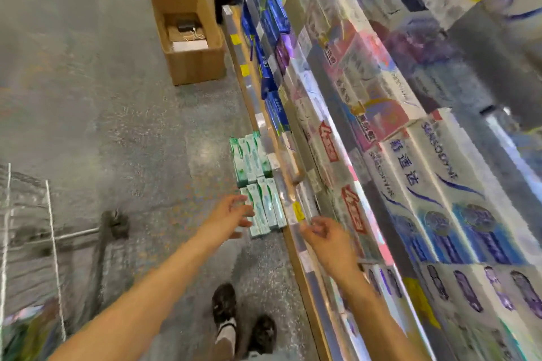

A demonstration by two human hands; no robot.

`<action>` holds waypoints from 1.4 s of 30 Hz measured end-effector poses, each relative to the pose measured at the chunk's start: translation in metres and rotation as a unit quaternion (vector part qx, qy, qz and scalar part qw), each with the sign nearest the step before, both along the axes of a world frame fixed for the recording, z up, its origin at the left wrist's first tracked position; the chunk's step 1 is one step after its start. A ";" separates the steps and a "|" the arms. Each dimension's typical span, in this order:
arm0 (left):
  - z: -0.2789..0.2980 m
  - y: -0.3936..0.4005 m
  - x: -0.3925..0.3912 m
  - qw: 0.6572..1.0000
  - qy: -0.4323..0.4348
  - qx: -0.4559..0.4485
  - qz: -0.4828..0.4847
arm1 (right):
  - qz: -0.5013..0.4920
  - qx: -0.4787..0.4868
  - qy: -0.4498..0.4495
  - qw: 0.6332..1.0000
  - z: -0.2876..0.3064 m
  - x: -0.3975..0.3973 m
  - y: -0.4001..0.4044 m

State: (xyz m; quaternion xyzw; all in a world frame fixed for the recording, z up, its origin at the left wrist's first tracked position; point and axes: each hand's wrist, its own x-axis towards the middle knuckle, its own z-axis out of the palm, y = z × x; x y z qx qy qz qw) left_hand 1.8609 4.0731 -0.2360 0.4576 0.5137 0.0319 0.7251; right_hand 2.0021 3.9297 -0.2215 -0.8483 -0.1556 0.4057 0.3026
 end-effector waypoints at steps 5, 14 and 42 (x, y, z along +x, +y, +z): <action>-0.155 0.050 0.058 0.996 0.078 -0.030 -0.009 | -0.011 -0.052 0.034 0.998 -0.154 0.045 0.057; -0.416 0.102 0.110 0.832 0.250 0.303 -0.392 | 0.098 -0.136 -0.035 0.985 -0.426 0.081 0.122; -0.503 0.108 0.172 0.290 0.205 0.521 -0.776 | 0.098 -0.256 -0.151 0.950 -0.536 0.033 0.108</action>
